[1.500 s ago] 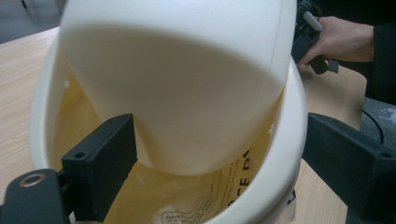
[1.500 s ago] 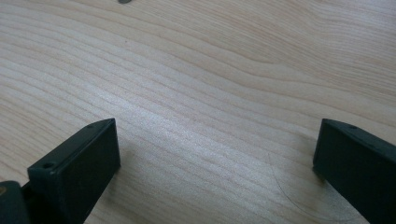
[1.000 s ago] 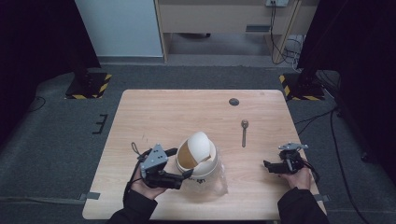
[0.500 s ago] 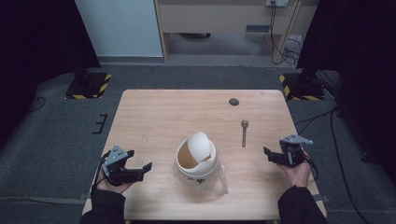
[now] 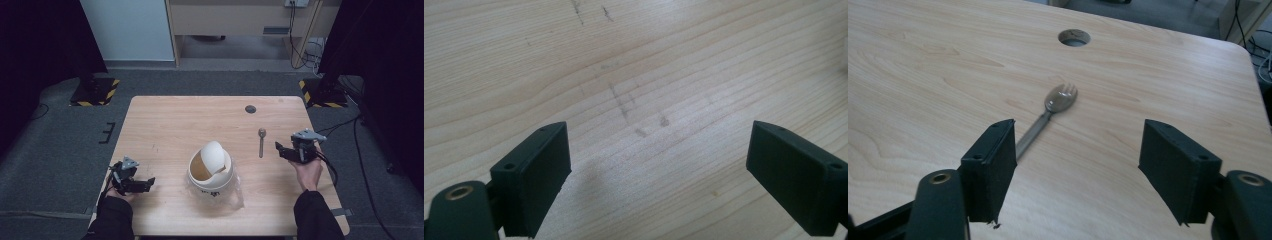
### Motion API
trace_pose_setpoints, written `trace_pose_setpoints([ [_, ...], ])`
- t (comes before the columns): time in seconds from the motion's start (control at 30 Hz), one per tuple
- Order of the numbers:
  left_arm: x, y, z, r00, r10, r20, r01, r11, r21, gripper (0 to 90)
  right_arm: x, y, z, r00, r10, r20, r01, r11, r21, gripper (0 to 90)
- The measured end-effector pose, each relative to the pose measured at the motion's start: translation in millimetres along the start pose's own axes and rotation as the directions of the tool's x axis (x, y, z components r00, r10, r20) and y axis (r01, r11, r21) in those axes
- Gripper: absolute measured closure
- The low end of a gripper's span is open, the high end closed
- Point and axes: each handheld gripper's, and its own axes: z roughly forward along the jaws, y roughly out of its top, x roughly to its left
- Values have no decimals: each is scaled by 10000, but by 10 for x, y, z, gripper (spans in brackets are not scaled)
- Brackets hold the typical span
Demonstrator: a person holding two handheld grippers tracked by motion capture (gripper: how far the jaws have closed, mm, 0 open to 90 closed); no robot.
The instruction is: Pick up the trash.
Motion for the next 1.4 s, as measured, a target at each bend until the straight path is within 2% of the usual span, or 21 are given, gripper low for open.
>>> trace_pose_setpoints([
  [0.07, -17, 7, 6, 9999, 101, 43, -101, 9999, 40, 99, 59, 48, 116, 9999, -92, -105, 93, 9999, 81, 357],
  [0.1, -17, 7, 6, 9999, 101, 43, -101, 9999, 40, 99, 59, 48, 116, 9999, -92, -105, 93, 9999, 81, 357],
  [0.17, -25, 16, 0, 9998, 185, 106, -185, 9998, 3, 99, 126, 105, 286, 9999, 32, -131, -30, 9997, 224, 395],
  [0.3, -22, 22, -14, 9999, 41, 155, -40, 9999, -115, 99, 182, 148, 472, 10000, 6, -84, -2, 9987, 501, 423],
  [0.37, -24, 26, -13, 9999, 11, 155, -9, 9999, -119, 99, 194, 159, 541, 10000, -30, -47, 33, 9980, 626, 437],
  [0.47, -29, 28, -13, 9998, 36, 179, -33, 9999, -126, 99, 205, 163, 625, 9997, 224, -18, -222, 9965, 801, 466],
  [0.73, -39, 33, -12, 9996, 88, 272, -85, 9999, -102, 99, 324, 75, 840, 9999, 160, -15, -156, 9900, 1400, 518],
  [1.1, -40, 34, -16, 9995, 78, 319, -76, 9999, -79, 105, 394, -19, 972, 9999, -31, 131, 4, 9806, 1961, 588],
  [1.17, -38, 34, -15, 9995, 65, 318, -63, 9999, -78, 105, 412, -49, 991, 9998, -43, 198, -2, 9750, 2223, 623],
  [1.2, -36, 33, -15, 9995, 54, 315, -52, 10000, -78, 105, 426, -61, 990, 9998, 82, 208, -123, 9777, 2098, 674],
  [1.23, -36, 33, -15, 9995, 54, 315, -52, 10000, -78, 105, 426, -61, 990, 9998, 82, 208, -123, 9777, 2098, 674],
  [1.33, -34, 33, -19, 9995, 38, 321, -35, 9999, -105, 105, 444, -65, 987, 9997, 254, 31, -255, 9778, 2081, 792],
  [1.4, -33, 33, -19, 9995, 33, 319, -29, 9999, -110, 106, 447, -68, 984, 9996, 272, 19, -270, 9781, 2064, 793],
])
